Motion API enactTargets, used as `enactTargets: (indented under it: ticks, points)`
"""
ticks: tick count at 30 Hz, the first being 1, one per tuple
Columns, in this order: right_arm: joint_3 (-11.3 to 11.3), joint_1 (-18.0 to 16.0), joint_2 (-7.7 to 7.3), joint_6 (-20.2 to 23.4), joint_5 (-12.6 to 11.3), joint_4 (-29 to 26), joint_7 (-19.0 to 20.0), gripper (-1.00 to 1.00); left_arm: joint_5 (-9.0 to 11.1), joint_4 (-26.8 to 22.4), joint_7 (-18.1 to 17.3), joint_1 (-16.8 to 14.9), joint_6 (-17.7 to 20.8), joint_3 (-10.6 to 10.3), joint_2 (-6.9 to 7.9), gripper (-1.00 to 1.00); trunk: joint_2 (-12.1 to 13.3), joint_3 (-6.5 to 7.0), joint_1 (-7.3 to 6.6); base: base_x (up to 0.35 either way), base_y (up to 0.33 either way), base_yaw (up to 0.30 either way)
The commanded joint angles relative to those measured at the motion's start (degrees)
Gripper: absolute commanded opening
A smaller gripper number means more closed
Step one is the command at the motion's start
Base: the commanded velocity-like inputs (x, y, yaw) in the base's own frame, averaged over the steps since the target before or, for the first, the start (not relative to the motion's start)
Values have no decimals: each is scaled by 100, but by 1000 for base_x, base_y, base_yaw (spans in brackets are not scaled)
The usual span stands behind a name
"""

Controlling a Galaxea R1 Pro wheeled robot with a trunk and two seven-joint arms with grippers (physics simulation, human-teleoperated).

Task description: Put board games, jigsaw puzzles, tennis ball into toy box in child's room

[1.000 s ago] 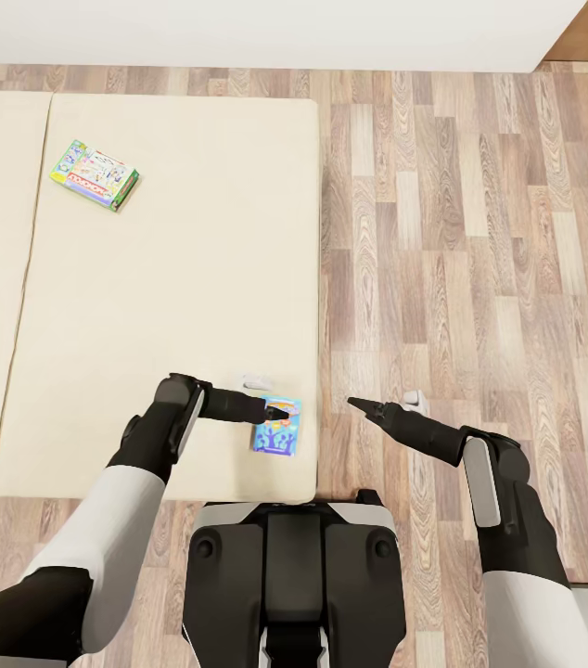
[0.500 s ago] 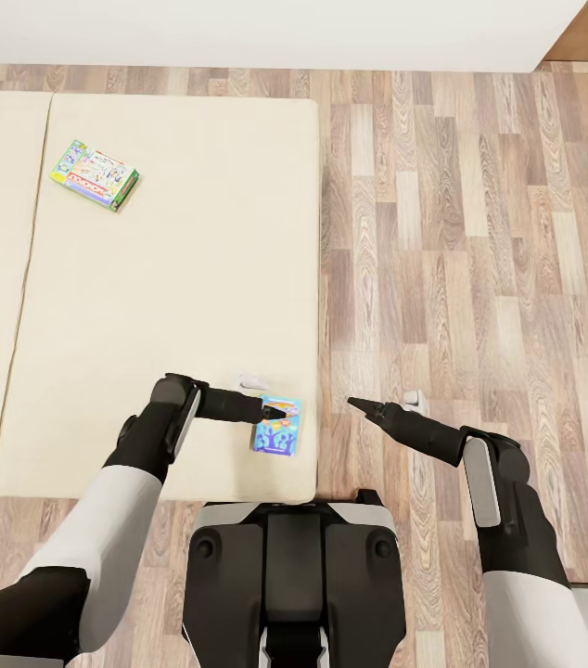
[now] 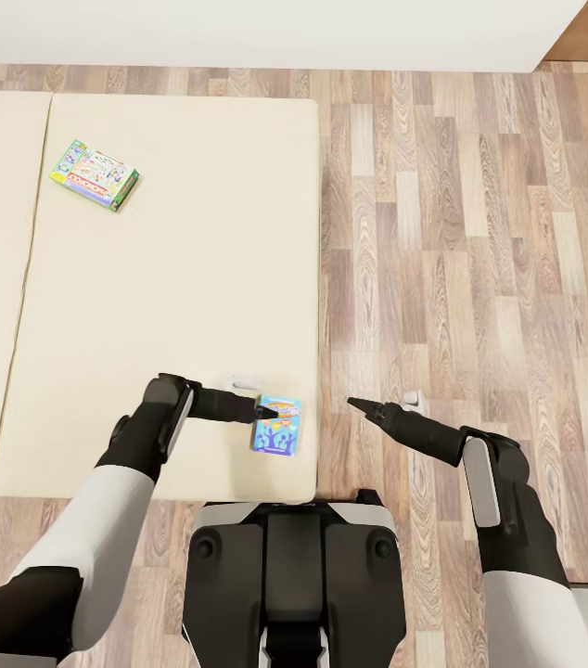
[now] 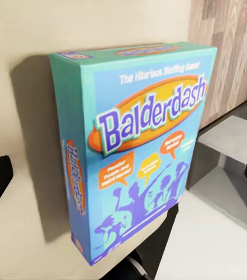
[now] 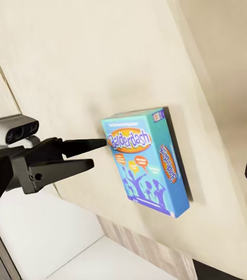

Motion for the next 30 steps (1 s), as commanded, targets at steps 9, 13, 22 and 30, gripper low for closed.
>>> enactTargets:
  ticks: [9, 13, 22, 30]
  points:
    - [-13, -4, 6, 26, 36, 5, 47, 100, -48, -6, 2, -2, 42, 1, 4, 100, -9, -11, 4, 0, 0, 0]
    - [-13, -4, 6, 26, 36, 5, 47, 100, -48, -6, 11, -2, 54, -10, -5, 100, -9, -24, 4, 0, 0, 0]
    - [-13, -4, 6, 26, 36, 7, 47, 100, -47, -4, 67, -2, 60, -40, -22, 100, -9, -75, 4, 0, 0, 0]
    - [-19, -4, 6, 26, 36, 3, 47, 100, -48, -3, 69, 3, 28, -59, -21, 100, -9, -113, 4, 0, 0, 0]
